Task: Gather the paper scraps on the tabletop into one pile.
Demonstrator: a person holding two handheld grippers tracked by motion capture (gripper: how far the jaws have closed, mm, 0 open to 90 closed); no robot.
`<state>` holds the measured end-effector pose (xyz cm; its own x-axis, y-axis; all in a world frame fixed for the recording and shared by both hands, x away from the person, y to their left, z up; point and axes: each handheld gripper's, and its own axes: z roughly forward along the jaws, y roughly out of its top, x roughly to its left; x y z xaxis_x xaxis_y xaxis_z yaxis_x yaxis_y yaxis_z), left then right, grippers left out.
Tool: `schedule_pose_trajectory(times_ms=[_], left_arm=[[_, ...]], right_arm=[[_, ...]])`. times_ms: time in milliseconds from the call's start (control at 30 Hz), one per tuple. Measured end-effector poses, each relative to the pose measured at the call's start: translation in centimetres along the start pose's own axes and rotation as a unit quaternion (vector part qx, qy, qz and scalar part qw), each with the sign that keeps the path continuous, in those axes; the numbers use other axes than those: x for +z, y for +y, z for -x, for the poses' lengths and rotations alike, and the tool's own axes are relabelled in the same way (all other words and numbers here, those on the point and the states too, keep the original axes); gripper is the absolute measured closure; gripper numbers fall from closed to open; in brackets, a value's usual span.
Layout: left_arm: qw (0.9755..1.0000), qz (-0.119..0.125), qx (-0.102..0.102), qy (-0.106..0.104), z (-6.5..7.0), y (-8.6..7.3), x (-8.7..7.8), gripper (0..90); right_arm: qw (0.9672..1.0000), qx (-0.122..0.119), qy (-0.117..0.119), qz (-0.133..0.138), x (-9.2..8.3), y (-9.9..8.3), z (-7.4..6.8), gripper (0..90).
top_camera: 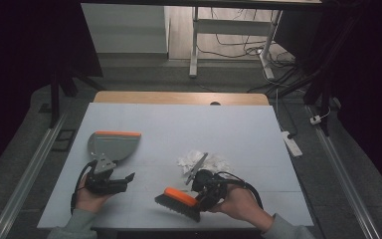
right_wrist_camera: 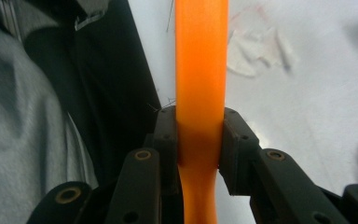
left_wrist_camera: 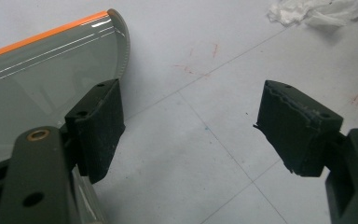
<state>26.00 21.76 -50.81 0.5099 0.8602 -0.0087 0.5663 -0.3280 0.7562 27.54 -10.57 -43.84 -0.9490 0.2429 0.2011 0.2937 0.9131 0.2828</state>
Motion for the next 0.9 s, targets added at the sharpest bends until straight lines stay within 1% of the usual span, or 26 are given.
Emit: schedule_pose_trajectory(times_ms=[33, 67, 100, 133, 167, 233, 267, 300, 333, 367, 467, 500, 600, 667, 700, 767, 833, 867, 900], left_arm=[[1.0000, 0.000, 0.000, 0.000, 0.0, 0.0, 0.0, 23.9], [1.0000, 0.000, 0.000, 0.000, 0.0, 0.0, 0.0, 23.9], [1.0000, 0.001, 0.000, 0.000, 0.0, 0.0, 0.0, 23.9], [1.0000, 0.001, -0.001, 0.000, 0.0, 0.0, 0.0, 23.9], [1.0000, 0.001, -0.001, 0.000, -0.1, 0.0, 0.0, 23.9], [1.0000, 0.001, -0.002, 0.001, -0.1, -0.1, 0.0, 23.9], [1.0000, 0.002, -0.002, 0.001, -0.1, -0.1, 0.0, 23.9], [1.0000, 0.001, -0.001, 0.000, -0.1, -0.1, 0.0, 23.9], [1.0000, 0.000, -0.001, 0.000, -0.1, -0.1, 0.0, 23.9], [1.0000, 0.000, -0.001, 0.000, -0.1, -0.1, 0.0, 23.9], [1.0000, 0.000, 0.000, 0.001, -0.1, -0.1, 0.0, 23.9], [1.0000, 0.000, 0.000, 0.001, -0.1, -0.1, 0.0, 23.9], [1.0000, -0.003, 0.000, 0.001, -0.1, -0.1, 0.1, 24.0], [1.0000, -0.004, 0.001, 0.001, 0.0, -0.1, 0.2, 24.0], [1.0000, -0.004, 0.002, 0.001, 0.0, -0.1, 0.2, 24.0], [1.0000, -0.003, 0.001, 0.001, 0.0, -0.1, 0.1, 24.0], [1.0000, -0.002, -0.001, 0.001, -0.1, -0.1, 0.1, 24.0], [1.0000, -0.002, -0.002, 0.001, -0.2, -0.1, 0.1, 24.1], [1.0000, -0.003, -0.001, 0.001, -0.2, -0.2, 0.1, 24.0]], right_arm=[[0.9999, -0.003, -0.001, -0.010, 0.4, 0.0, 0.0, 70.8], [0.9999, -0.001, -0.004, -0.016, 0.7, 0.1, 0.0, 70.8], [0.9996, -0.015, -0.011, -0.023, 1.1, 0.2, 0.2, 70.8], [0.9995, -0.011, -0.015, -0.027, 1.3, 0.3, 0.2, 70.9], [0.9995, -0.008, -0.017, -0.024, 1.3, 0.5, 0.3, 70.8], [0.9993, -0.009, -0.025, -0.027, 1.3, 0.7, 0.7, 70.8], [0.9991, -0.006, -0.030, -0.029, 1.4, 0.8, 0.9, 70.9], [0.9992, -0.002, -0.027, -0.031, 1.4, 0.9, 1.2, 70.8], [0.9993, -0.004, -0.025, -0.029, 1.4, 0.9, 1.7, 70.8], [0.9991, 0.005, -0.027, -0.031, 1.3, 1.0, 2.0, 70.8], [0.9985, 0.018, -0.046, -0.025, 0.8, 1.0, 3.4, 70.8], [0.9978, 0.025, -0.057, -0.024, 0.6, 0.9, 3.9, 70.8], [0.9951, 0.039, -0.089, -0.017, 0.0, 1.0, 5.3, 70.8], [0.9927, 0.041, -0.112, -0.017, -0.3, 1.1, 6.3, 70.8], [0.9922, 0.046, -0.116, -0.011, -0.4, 1.2, 6.7, 70.9], [0.9921, 0.046, -0.117, -0.001, -1.0, 1.2, 7.3, 70.8], [0.9924, 0.052, -0.109, 0.027, -2.0, 1.2, 7.3, 70.8], [0.9918, 0.053, -0.110, 0.039, -2.6, 1.1, 7.2, 70.8], [0.9905, 0.052, -0.117, 0.051, -3.2, 1.0, 7.0, 70.8]])
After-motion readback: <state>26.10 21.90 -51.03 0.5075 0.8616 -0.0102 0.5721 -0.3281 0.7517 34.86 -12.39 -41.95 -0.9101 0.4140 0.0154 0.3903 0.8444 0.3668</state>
